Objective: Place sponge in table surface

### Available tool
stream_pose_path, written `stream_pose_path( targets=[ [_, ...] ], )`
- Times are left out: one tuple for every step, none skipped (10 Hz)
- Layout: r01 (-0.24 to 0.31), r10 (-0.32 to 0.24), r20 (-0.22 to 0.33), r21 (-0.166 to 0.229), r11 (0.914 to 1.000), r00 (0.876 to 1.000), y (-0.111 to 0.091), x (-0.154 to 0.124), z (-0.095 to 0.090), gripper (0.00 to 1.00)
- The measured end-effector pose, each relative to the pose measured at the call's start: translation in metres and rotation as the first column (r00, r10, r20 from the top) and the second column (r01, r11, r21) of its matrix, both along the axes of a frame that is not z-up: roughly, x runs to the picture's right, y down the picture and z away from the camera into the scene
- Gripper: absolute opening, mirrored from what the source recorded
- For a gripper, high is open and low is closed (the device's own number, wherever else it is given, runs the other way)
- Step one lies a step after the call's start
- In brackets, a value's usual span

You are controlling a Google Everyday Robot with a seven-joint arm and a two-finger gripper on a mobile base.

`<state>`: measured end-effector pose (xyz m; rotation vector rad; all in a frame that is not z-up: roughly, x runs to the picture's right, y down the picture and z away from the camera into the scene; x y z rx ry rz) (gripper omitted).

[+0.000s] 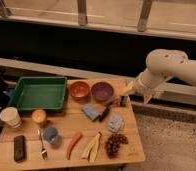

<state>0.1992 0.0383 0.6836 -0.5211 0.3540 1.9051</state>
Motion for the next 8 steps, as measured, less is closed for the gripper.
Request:
stream_pose_path(
  targets=[
    [0.000, 0.000, 0.000, 0.000, 1.0000, 1.000, 0.0000, 0.0000, 0.0000, 0.72],
    [0.000, 0.000, 0.000, 0.000, 1.0000, 1.000, 0.0000, 0.0000, 0.0000, 0.72],
    [0.000, 0.000, 0.000, 0.000, 1.0000, 1.000, 0.0000, 0.0000, 0.0000, 0.72],
    [0.000, 0.000, 0.000, 0.000, 1.0000, 1.000, 0.0000, 0.0000, 0.0000, 0.72],
    [0.001, -0.001, 0.001, 0.001, 1.0000, 1.000, -0.0002, -0.0008, -0.0002, 0.72],
    [0.002, -0.002, 0.003, 0.002, 1.0000, 1.000, -0.0011, -0.0023, 0.0000, 0.72],
    [0.005, -0.005, 0.004, 0.003, 1.0000, 1.000, -0.0024, -0.0044, 0.0006, 0.72],
    [0.014, -0.014, 0.003, 0.006, 0.9999, 1.000, -0.0035, -0.0066, 0.0015, 0.72]
  ],
)
